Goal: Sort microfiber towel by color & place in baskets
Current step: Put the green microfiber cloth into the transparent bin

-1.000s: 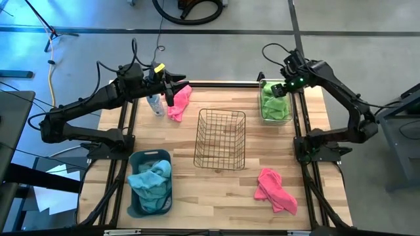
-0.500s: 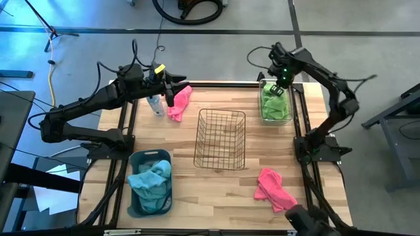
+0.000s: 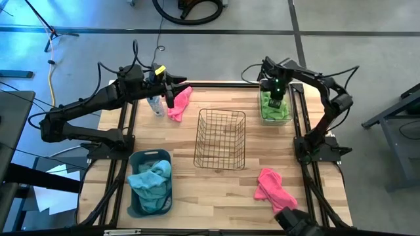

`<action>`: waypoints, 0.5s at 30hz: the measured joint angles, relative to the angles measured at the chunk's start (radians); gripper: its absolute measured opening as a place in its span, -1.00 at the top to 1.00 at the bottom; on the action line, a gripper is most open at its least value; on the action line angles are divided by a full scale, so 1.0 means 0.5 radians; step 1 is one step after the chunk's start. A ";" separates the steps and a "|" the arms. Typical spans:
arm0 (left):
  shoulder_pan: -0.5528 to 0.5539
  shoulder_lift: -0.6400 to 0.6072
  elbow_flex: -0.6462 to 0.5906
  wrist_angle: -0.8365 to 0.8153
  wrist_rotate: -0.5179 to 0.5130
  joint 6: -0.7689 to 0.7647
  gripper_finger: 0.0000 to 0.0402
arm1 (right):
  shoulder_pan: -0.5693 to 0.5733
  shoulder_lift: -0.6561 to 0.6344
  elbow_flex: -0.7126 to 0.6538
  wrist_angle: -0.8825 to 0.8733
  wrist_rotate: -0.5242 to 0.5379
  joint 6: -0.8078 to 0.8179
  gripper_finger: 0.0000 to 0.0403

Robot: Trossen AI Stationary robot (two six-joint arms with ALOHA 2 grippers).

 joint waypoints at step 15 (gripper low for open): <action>0.000 0.000 0.000 0.000 -0.009 -0.002 0.28 | 0.009 -0.002 -0.422 0.377 -0.021 -0.141 1.00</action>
